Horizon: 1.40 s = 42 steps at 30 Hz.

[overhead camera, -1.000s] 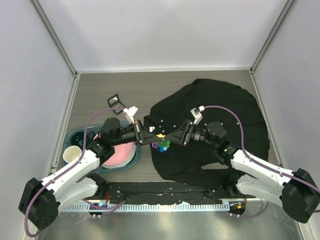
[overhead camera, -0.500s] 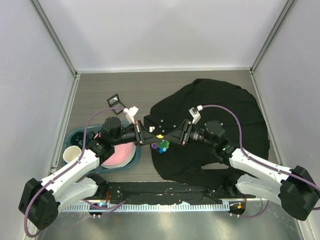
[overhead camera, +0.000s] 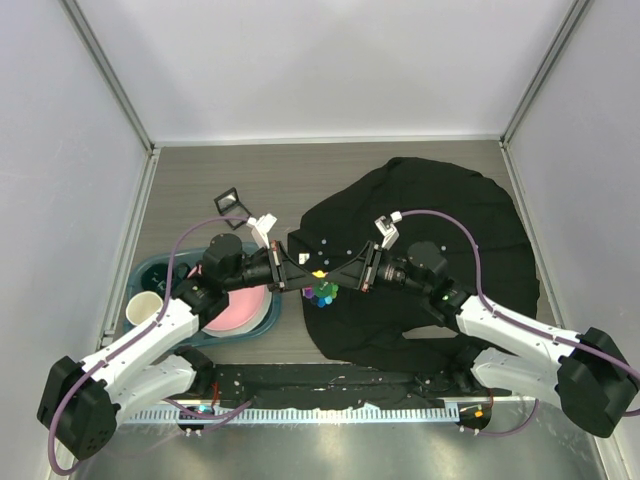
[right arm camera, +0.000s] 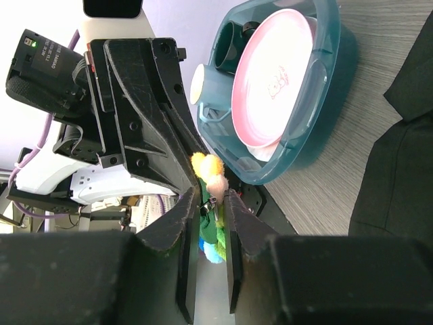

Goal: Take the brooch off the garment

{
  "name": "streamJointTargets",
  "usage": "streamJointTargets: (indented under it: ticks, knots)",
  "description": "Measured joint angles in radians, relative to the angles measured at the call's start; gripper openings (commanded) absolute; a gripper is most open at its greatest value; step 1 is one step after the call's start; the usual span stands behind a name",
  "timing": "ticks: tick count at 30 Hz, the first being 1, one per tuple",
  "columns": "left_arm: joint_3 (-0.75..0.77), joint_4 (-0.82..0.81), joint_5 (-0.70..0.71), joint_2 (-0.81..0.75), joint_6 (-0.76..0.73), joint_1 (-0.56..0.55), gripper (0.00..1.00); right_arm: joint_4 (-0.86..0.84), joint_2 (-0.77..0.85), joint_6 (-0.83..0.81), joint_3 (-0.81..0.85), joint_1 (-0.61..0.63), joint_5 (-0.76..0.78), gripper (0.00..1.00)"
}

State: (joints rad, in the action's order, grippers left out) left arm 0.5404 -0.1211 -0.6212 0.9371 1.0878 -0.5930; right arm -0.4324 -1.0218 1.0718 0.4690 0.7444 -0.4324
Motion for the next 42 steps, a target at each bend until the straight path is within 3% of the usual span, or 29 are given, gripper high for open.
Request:
streamJointTargets:
  ticks: [42]
  knots:
    - [0.000, -0.005, -0.057, 0.001, 0.003, 0.005, 0.00, -0.038, -0.011, -0.001, -0.007, -0.014, -0.074, 0.15]
